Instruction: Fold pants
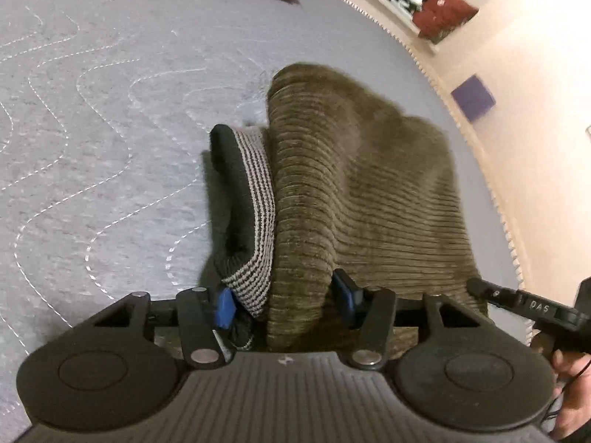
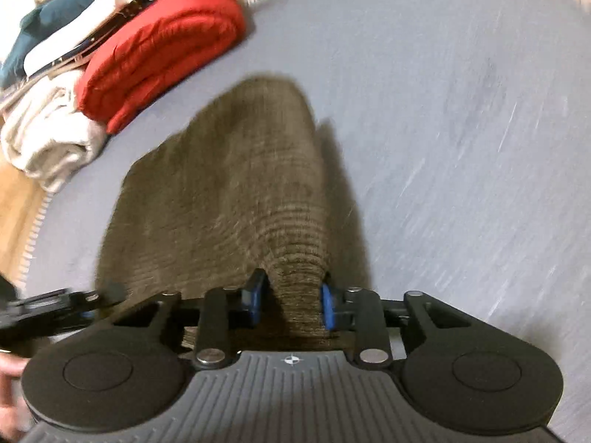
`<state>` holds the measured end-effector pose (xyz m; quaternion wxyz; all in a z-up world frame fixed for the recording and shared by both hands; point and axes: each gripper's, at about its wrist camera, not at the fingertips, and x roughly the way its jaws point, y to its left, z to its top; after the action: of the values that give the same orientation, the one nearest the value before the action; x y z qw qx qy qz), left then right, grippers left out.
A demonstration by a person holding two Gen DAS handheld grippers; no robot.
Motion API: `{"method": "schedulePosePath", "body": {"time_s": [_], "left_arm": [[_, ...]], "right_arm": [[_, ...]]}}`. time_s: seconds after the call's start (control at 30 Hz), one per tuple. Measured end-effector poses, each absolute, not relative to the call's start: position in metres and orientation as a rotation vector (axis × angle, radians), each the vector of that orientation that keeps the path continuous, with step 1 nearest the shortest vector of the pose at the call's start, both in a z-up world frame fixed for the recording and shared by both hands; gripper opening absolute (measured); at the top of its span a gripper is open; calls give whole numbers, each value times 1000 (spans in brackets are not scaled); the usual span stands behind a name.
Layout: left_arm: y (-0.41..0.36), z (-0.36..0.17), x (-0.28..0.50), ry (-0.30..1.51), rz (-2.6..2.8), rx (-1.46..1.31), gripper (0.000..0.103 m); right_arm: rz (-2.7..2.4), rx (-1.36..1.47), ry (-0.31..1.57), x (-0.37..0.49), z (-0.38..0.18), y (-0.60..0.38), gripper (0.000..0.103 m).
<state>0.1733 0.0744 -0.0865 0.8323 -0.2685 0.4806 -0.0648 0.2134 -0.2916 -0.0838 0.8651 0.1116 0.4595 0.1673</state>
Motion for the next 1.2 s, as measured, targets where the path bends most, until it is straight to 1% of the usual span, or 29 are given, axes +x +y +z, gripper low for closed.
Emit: {"method": "schedulePosePath", "body": {"time_s": [0.03, 0.07, 0.1, 0.13, 0.2, 0.23, 0.27, 0.3, 0.33, 0.37, 0.4, 0.43, 0.5, 0.57, 0.7, 0.77, 0.8, 0.83, 0.87, 0.9, 0.97, 1.0, 1.03, 1.1, 1.2], "left_arm": [[77, -88, 173, 1021, -104, -588, 77], [76, -84, 172, 1020, -59, -567, 80], [72, -75, 171, 1010, -20, -518, 82], [65, -61, 168, 988, 21, -437, 82], [47, -34, 159, 904, 51, -255, 82], [36, -22, 151, 829, 33, -152, 82], [28, -18, 145, 780, 10, -76, 82], [18, -17, 140, 744, -28, 3, 82], [10, -24, 137, 753, -68, 65, 81], [4, -35, 138, 807, -93, 112, 80], [-1, -55, 138, 898, -105, 162, 79], [-2, -64, 134, 905, -98, 159, 81], [-1, -60, 128, 885, -68, 150, 81], [-8, -51, 123, 881, -51, 191, 82], [-15, -38, 99, 891, -23, 295, 84], [-15, -16, 89, 864, 27, 284, 86], [-14, -4, 82, 825, 35, 249, 90], [-12, 11, 74, 774, 45, 200, 97], [-11, 23, 67, 731, 59, 162, 101], [-11, 37, 58, 675, 82, 124, 102], [-14, 56, 46, 622, 108, 77, 102], [-17, 63, 39, 603, 110, 48, 102], [-19, 68, 34, 591, 107, 21, 103], [-25, 71, 30, 597, 86, -40, 103], [-38, 61, 33, 661, 60, -92, 103]], "right_arm": [[339, 204, 971, 214, -90, -288, 30], [341, 184, 982, 214, -94, -285, 33], [328, 163, 974, 210, -92, -281, 38], [309, 143, 957, 207, -88, -279, 46], [294, 84, 891, 195, -74, -276, 48], [308, 48, 857, 190, -68, -276, 53], [323, -10, 827, 184, -66, -271, 56], [329, -68, 830, 182, -69, -265, 61], [332, -121, 856, 182, -76, -261, 61], [331, -166, 889, 179, -86, -257, 61], [323, -175, 892, 177, -91, -257, 61], [315, -175, 886, 173, -92, -259, 63], [317, -174, 887, 168, -86, -261, 65], [316, -201, 885, 164, -81, -261, 65], [310, -375, 860, 150, -79, -251, 70], [264, -391, 844, 142, -66, -253, 69], [240, -369, 811, 136, -54, -255, 69], [229, -330, 769, 129, -41, -258, 69], [233, -266, 714, 121, -21, -262, 69], [240, -211, 675, 114, -5, -266, 71], [249, -88, 612, 99, 30, -272, 82], [252, -42, 594, 92, 44, -274, 90], [257, 1, 577, 86, 55, -275, 95], [280, 54, 551, 74, 69, -277, 97], [298, 56, 509, 56, 74, -274, 102]]}}
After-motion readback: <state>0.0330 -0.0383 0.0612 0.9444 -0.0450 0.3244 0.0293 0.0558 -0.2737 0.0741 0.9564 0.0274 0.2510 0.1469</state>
